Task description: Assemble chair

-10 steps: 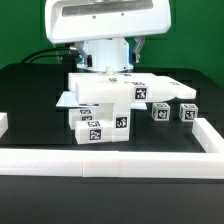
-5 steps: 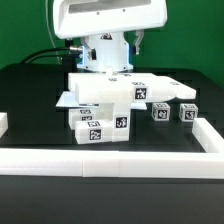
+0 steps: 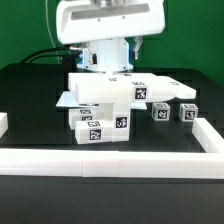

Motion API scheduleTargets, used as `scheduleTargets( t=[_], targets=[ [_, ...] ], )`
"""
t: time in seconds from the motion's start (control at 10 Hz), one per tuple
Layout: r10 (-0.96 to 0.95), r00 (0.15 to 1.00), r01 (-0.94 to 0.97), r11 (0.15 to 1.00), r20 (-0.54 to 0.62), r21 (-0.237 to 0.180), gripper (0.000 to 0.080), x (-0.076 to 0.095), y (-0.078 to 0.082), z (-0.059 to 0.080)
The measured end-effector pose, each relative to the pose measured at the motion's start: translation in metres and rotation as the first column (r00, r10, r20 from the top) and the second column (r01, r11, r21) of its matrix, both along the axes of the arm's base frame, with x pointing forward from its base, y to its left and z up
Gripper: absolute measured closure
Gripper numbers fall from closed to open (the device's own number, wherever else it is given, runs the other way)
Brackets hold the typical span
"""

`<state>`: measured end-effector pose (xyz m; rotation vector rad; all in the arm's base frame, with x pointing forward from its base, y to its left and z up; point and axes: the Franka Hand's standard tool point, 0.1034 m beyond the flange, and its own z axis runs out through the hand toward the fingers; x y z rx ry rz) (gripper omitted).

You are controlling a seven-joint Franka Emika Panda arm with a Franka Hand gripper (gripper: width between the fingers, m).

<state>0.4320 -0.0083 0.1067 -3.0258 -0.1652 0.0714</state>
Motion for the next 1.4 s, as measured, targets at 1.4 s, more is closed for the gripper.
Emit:
scheduleTargets(
  t=[1.4],
  targets=[
    [0.043, 0.996, -0.037, 0.996, 0.072, -0.079, 0.0151, 0.062, -0.015, -0.028]
  ],
)
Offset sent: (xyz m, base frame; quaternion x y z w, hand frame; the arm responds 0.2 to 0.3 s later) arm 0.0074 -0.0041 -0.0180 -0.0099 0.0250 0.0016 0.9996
